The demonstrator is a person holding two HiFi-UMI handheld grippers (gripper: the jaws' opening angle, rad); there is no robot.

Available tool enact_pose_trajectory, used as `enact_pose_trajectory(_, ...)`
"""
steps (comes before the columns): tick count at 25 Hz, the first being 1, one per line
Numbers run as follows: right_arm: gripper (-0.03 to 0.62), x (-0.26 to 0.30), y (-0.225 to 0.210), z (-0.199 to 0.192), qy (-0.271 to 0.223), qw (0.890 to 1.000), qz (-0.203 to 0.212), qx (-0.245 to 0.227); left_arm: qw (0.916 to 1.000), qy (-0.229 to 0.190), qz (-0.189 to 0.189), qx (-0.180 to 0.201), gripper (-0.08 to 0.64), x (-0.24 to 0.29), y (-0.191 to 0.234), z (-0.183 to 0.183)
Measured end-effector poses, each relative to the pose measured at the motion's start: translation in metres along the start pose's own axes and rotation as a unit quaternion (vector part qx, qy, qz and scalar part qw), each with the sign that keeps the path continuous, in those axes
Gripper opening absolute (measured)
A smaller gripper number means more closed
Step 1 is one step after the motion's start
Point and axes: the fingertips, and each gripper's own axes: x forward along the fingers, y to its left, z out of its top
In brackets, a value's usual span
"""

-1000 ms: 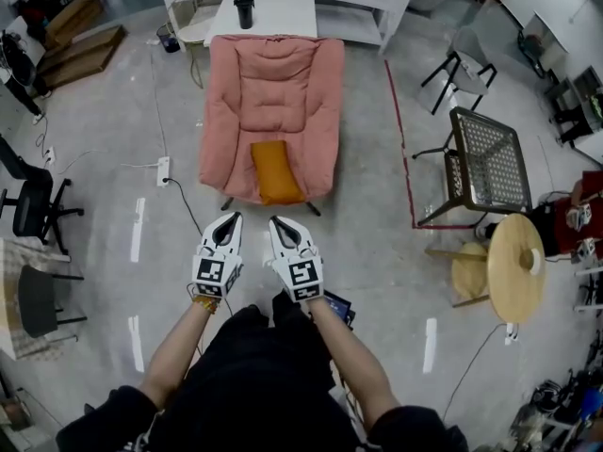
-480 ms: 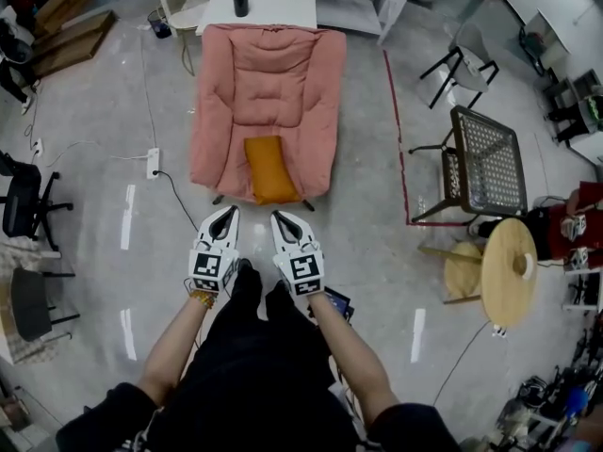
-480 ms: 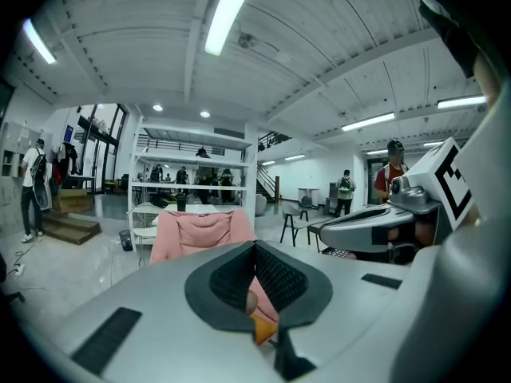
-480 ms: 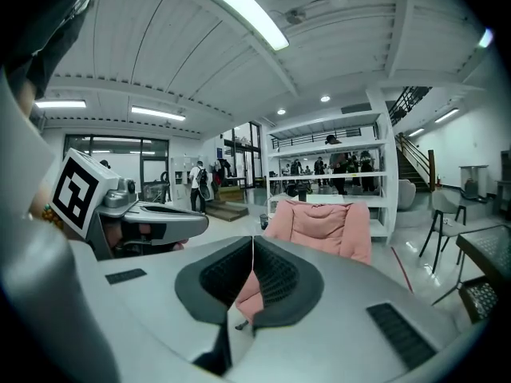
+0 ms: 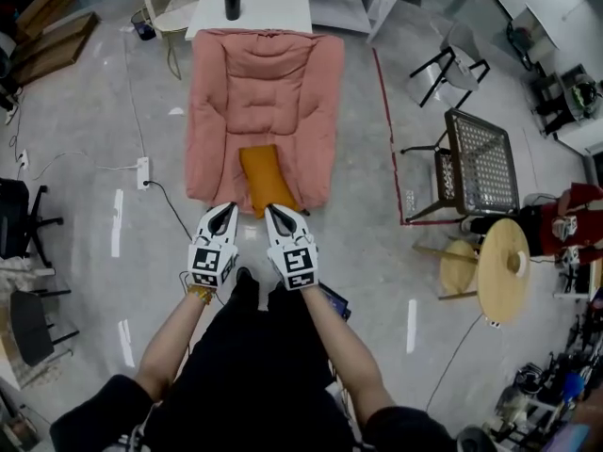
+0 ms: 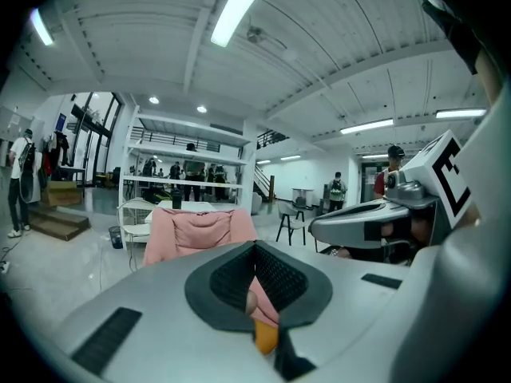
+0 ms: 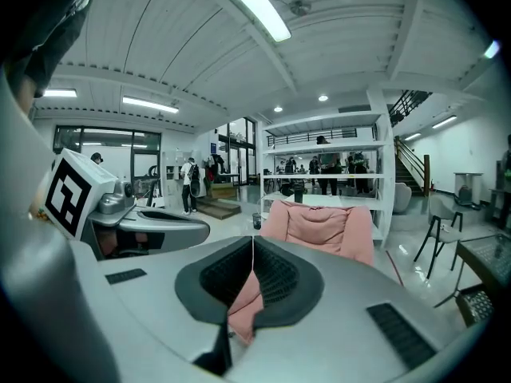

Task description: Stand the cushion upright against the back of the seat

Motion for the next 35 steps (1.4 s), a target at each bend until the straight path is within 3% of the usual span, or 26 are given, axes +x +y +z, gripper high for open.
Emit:
enact_pose_trajectory(8, 0.016, 0.029, -0.053, 0.007, -0.004, 1.000, 0.004, 0.020, 0.9996, 0.029, 0.003, 0.001, 0.012, 0.056, -0.001, -0.006)
enact_pose_trajectory(20, 0.017, 0.079, -0.129, -0.022, 0.028, 0.994, 0.099, 0.040, 0.9946, 0.082, 0.063, -0.004, 0.012, 0.142, 0.001, -0.018)
enact_pose_trajectory(27, 0.017, 0.134, -0.155, -0.054, 0.070, 0.990, 0.109, 0.048, 0.9905, 0.121, 0.057, -0.032, 0.012, 0.177, 0.045, -0.060)
enact_pose_trajectory(35, 0.017, 0.216, -0.177, -0.124, 0.134, 0.983, 0.099, 0.073, 0.9768, 0.198, 0.025, -0.076, 0.014, 0.237, 0.107, -0.150)
